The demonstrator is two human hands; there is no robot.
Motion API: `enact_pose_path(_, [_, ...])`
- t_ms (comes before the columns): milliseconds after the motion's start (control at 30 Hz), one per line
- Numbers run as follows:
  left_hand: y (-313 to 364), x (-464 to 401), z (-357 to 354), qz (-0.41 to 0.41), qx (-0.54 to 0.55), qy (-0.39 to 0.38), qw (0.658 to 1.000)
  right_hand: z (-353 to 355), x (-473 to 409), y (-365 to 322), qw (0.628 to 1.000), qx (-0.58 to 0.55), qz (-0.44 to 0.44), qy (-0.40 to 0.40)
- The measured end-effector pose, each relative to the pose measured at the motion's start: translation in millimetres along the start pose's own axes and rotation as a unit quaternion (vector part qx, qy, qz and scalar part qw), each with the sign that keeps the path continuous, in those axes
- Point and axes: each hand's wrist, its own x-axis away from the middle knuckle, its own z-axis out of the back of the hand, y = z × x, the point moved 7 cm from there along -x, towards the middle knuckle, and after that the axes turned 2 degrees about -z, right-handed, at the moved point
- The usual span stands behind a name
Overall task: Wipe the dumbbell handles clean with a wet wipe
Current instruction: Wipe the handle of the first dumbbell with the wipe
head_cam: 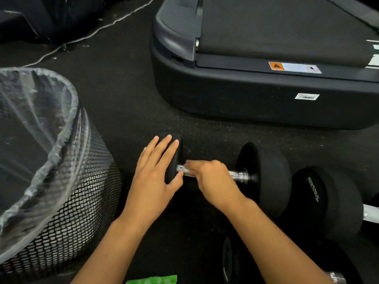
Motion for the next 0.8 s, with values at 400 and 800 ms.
enact_pose_path(400, [0.0, 0.7, -0.3, -0.004, -0.007, 0.005, 1.0, -0.5, -18.3, 3.5, 0.999, 0.006, -0.034, -0.024])
enact_pose_path(800, [0.0, -0.9, -0.8, -0.006, 0.0, -0.003, 1.0, -1.2, 15.4, -1.3, 0.985, 0.053, 0.144, 0.074])
